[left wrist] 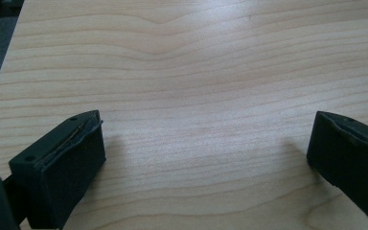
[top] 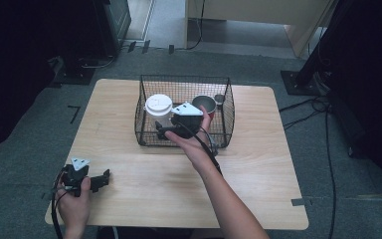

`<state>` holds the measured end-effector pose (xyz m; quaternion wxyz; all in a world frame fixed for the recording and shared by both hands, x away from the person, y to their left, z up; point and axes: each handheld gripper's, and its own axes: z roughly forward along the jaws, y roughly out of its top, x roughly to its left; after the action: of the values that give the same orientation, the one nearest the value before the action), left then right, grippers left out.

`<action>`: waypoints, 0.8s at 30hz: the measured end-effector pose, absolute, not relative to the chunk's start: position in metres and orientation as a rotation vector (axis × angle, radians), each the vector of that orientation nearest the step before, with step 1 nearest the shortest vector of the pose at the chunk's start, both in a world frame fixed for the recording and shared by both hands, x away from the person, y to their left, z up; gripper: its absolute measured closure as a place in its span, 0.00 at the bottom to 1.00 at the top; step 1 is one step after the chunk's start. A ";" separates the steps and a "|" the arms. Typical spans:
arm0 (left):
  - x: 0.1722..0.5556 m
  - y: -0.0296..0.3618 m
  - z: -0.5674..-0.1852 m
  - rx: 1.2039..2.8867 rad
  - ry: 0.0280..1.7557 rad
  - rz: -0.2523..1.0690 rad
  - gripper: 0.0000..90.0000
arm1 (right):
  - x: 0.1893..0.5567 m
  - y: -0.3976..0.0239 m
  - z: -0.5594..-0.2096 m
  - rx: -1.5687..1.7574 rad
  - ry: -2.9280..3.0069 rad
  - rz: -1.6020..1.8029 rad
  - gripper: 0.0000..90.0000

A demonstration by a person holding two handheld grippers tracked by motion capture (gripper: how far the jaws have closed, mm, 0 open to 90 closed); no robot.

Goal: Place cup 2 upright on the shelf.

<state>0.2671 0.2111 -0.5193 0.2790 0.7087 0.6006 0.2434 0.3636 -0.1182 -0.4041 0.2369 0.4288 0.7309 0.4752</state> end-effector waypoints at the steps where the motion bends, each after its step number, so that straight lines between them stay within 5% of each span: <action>1: 0.267 0.211 -0.519 1.902 1.611 0.654 0.00 | 0.362 -0.120 -0.403 1.174 2.001 1.306 0.00; 24: 0.267 0.211 -0.519 1.902 1.611 0.654 0.00 | 0.333 -0.178 -0.402 1.190 1.911 1.277 0.00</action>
<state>0.2670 0.2112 -0.5192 0.2784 0.7089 0.6005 0.2436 0.3334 -0.1776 -0.4017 0.2732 0.4423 0.7102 0.4747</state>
